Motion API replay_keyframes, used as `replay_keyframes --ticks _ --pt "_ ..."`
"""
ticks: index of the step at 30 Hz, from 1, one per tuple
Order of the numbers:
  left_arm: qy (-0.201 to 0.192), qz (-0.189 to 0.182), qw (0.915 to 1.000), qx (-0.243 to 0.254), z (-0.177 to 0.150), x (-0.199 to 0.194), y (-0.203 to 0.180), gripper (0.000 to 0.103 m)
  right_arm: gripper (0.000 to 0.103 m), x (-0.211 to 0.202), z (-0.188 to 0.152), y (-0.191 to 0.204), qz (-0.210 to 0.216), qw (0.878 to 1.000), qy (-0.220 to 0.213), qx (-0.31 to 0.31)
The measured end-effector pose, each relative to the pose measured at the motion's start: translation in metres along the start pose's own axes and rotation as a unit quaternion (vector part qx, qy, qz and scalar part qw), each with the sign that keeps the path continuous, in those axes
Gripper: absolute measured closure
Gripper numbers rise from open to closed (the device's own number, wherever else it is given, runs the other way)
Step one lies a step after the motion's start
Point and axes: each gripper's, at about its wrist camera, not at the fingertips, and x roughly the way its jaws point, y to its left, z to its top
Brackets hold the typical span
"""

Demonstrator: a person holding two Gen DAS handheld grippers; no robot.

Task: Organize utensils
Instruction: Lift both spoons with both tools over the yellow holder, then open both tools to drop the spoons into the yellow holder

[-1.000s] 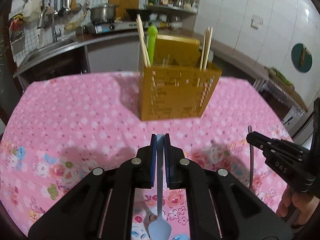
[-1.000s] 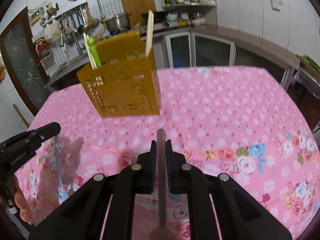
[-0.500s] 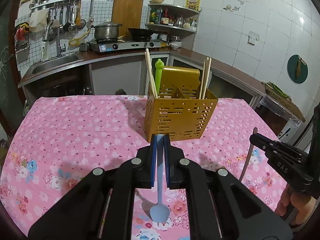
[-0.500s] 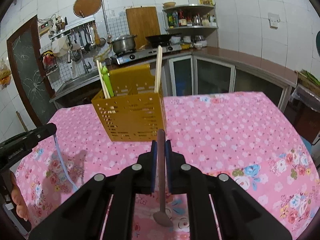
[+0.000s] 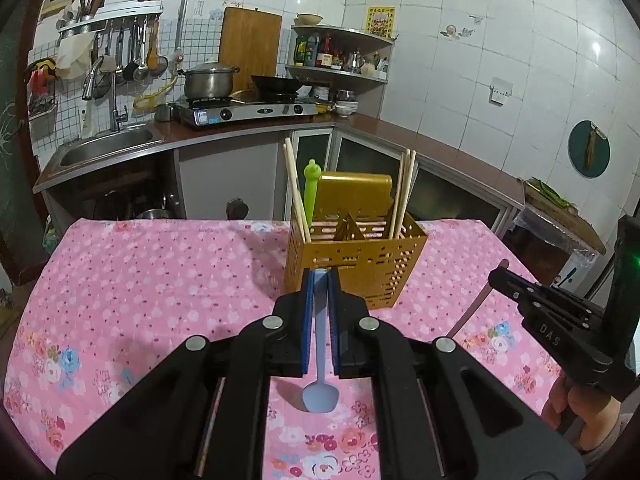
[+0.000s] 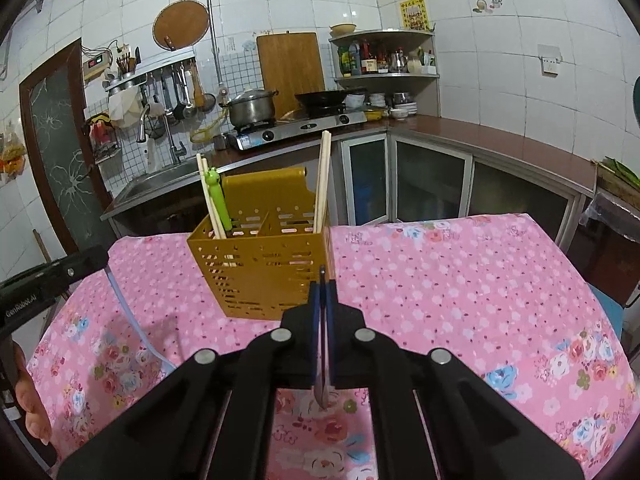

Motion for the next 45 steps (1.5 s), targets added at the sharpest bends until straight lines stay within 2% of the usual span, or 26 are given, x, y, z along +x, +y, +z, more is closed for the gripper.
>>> replay_keyframes --ticks 11,22,26,30,34,40,45 --pt "-0.008 -0.001 1.0000 0.003 0.026 0.002 -0.005 0.097 0.100 0.001 0.027 0.000 -0.003 1.000 -0.001 -0.005" --pt "-0.083 0.003 0.9962 0.025 0.101 -0.024 -0.024 0.097 0.100 -0.024 0.113 -0.001 0.025 0.997 -0.067 0.005" --pt "-0.111 0.011 0.9933 0.031 0.131 -0.024 -0.028 0.097 0.100 -0.014 0.143 0.005 0.029 0.997 -0.077 0.003" --pt "-0.116 0.017 0.9927 0.030 0.146 -0.005 -0.027 0.097 0.100 0.007 0.159 0.008 0.027 0.997 -0.071 0.001" --pt "-0.094 0.013 0.9953 0.024 0.143 0.030 -0.022 0.097 0.100 0.042 0.158 0.011 0.022 0.999 -0.041 -0.006" --pt "-0.058 0.013 0.9980 0.020 0.121 0.087 -0.014 0.097 0.100 0.102 0.130 0.005 0.016 0.999 0.030 -0.018" --pt "-0.034 0.014 0.9991 0.023 0.103 0.121 -0.008 0.097 0.099 0.133 0.106 0.004 0.014 0.998 0.056 -0.027"
